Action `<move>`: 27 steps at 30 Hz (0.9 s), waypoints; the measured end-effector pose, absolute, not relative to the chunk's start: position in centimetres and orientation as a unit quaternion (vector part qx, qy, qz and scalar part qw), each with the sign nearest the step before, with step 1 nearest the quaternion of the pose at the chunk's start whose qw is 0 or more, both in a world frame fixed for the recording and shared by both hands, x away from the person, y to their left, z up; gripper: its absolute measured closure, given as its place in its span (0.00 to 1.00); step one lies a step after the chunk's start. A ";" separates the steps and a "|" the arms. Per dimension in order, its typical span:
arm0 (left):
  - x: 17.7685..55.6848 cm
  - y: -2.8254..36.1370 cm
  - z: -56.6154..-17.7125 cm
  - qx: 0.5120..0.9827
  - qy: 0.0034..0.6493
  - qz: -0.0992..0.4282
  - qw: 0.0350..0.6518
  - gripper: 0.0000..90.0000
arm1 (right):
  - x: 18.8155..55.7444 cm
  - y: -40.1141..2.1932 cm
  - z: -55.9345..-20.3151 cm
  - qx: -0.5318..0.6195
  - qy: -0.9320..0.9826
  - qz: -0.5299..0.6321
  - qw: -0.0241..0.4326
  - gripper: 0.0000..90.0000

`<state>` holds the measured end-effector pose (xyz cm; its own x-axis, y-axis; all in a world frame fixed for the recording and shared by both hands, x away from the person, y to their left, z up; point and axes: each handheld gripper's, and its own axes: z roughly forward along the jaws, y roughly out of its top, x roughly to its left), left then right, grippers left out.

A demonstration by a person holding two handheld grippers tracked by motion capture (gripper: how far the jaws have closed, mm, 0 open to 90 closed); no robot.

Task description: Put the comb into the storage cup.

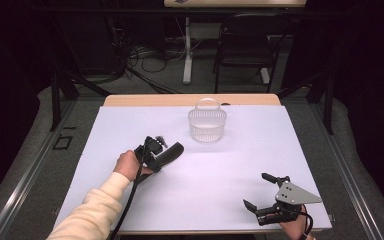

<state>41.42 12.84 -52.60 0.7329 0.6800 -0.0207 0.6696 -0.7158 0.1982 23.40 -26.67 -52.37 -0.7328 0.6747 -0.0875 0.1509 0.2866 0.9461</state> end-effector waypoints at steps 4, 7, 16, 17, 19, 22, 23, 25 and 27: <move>41.5 12.9 -52.6 0.925 0.366 0.028 0.097 0.79 | 23.4 -26.7 -52.4 0.271 0.764 0.531 0.246 0.00; 41.4 12.8 -52.6 0.926 0.364 0.028 0.097 0.80 | 23.4 -26.7 -52.4 0.271 0.764 0.531 0.247 0.00; 41.2 13.0 -52.3 0.926 0.362 0.027 0.105 0.80 | 23.4 -26.7 -52.4 0.271 0.763 0.532 0.247 0.00; 41.2 13.0 -52.3 0.926 0.362 0.026 0.105 0.80 | 23.4 -26.7 -52.4 0.271 0.764 0.531 0.246 0.00; 41.1 13.0 -52.2 0.926 0.361 0.028 0.107 0.80 | 23.4 -26.7 -52.4 0.271 0.763 0.533 0.247 0.00; 41.0 13.1 -52.0 0.926 0.360 0.029 0.111 0.80 | 23.4 -26.7 -52.4 0.271 0.764 0.531 0.246 0.00; 40.9 13.1 -51.9 0.926 0.360 0.027 0.113 0.80 | 23.4 -26.7 -52.4 0.271 0.764 0.531 0.247 0.00; 40.8 13.1 -51.8 0.927 0.357 0.030 0.114 0.80 | 23.4 -26.7 -52.4 0.271 0.764 0.531 0.247 0.00; 40.7 13.2 -51.6 0.926 0.357 0.030 0.118 0.80 | 23.4 -26.7 -52.4 0.272 0.764 0.531 0.247 0.00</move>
<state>40.67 13.19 -51.63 0.7438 0.6679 -0.0281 0.6536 -0.7178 0.2398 23.41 -26.67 -52.36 -0.7306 0.6769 -0.0890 0.1528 0.2892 0.9450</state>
